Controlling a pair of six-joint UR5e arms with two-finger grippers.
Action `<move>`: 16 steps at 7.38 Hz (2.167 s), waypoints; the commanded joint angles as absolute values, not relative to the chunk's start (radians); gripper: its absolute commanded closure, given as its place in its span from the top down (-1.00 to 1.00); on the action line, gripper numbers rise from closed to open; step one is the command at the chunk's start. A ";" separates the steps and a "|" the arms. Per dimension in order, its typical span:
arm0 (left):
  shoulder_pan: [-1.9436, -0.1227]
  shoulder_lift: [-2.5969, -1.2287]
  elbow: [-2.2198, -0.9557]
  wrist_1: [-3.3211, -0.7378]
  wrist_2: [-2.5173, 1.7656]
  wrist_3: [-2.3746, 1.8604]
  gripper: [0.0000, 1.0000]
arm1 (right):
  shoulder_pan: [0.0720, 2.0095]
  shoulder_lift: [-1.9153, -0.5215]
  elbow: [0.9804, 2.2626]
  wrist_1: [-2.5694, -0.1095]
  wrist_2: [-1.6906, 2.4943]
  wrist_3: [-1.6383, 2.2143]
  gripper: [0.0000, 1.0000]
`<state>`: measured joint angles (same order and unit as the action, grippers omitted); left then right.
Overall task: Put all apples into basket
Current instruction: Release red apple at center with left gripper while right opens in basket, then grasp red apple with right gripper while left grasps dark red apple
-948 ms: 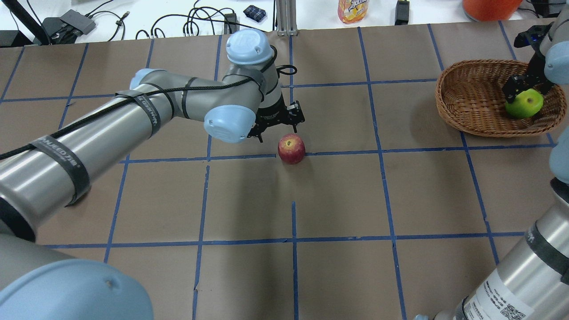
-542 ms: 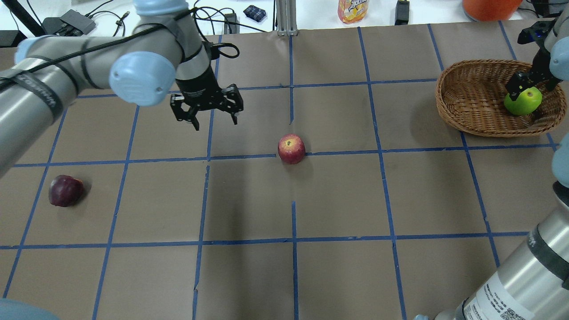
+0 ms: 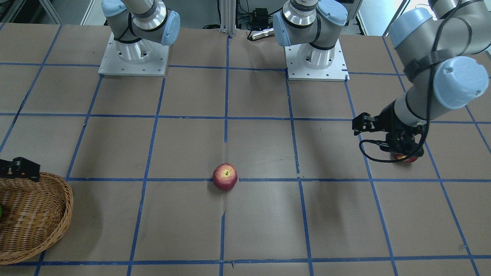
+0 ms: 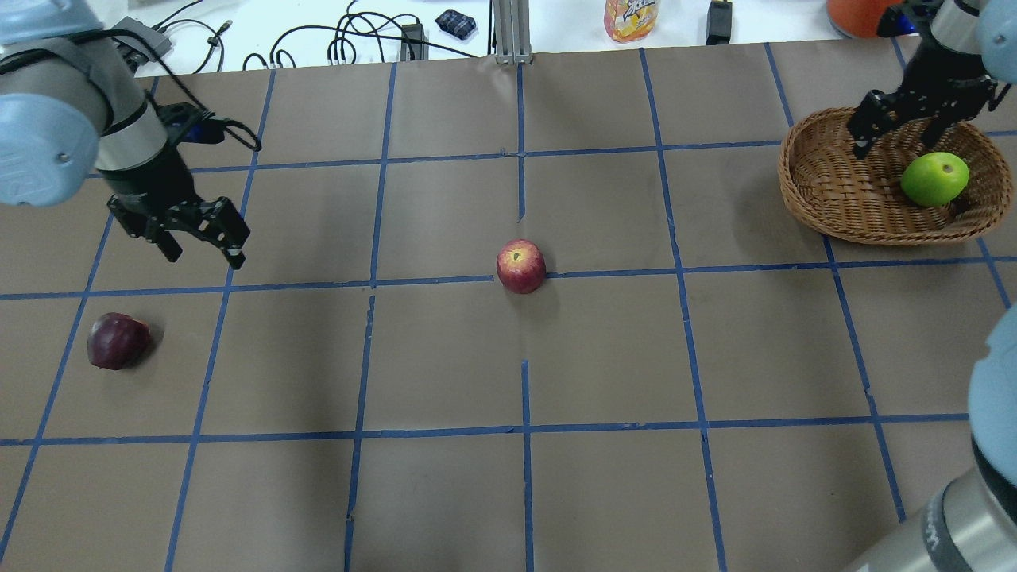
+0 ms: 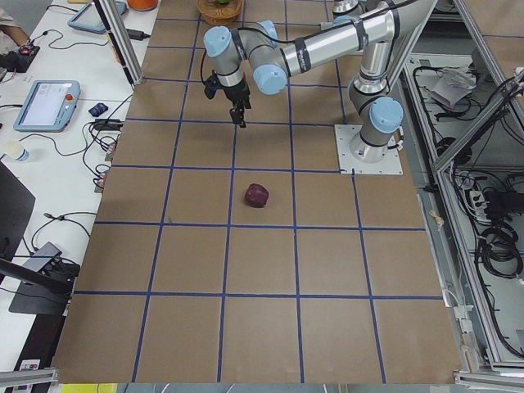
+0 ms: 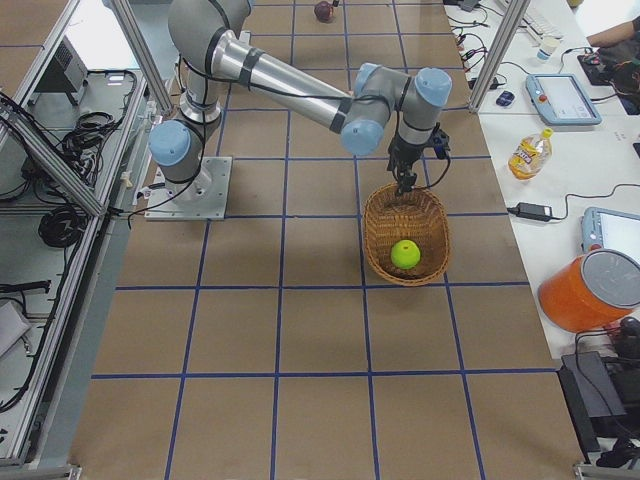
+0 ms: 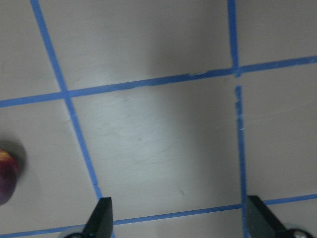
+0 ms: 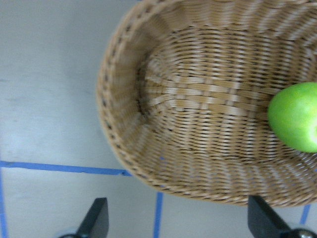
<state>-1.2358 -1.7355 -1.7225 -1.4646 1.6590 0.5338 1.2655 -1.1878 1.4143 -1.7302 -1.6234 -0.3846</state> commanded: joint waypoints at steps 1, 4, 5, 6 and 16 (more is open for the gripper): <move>-1.004 -1.758 -1.782 -1.335 1.671 0.905 1.00 | 1.485 -1.226 1.420 -1.690 -1.566 -0.052 1.00; -0.911 -1.808 -1.944 -0.994 1.667 1.154 1.00 | 1.707 -1.154 1.425 -1.718 -1.522 0.297 1.00; -0.911 -1.827 -1.988 -0.898 1.667 1.163 1.00 | 1.762 -1.110 1.425 -1.814 -1.519 0.387 1.00; -0.911 -1.851 -1.987 -0.881 1.666 1.181 1.00 | 1.826 -1.073 1.424 -1.834 -1.511 0.475 1.00; -1.098 -1.858 -1.886 -1.056 1.641 0.687 -0.29 | 1.911 -0.921 1.417 -1.848 -1.439 0.520 1.00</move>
<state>-1.0092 -1.8858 -1.9271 -0.9688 1.6540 0.8386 1.9105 -0.9356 1.4182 -1.8387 -1.4439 0.5204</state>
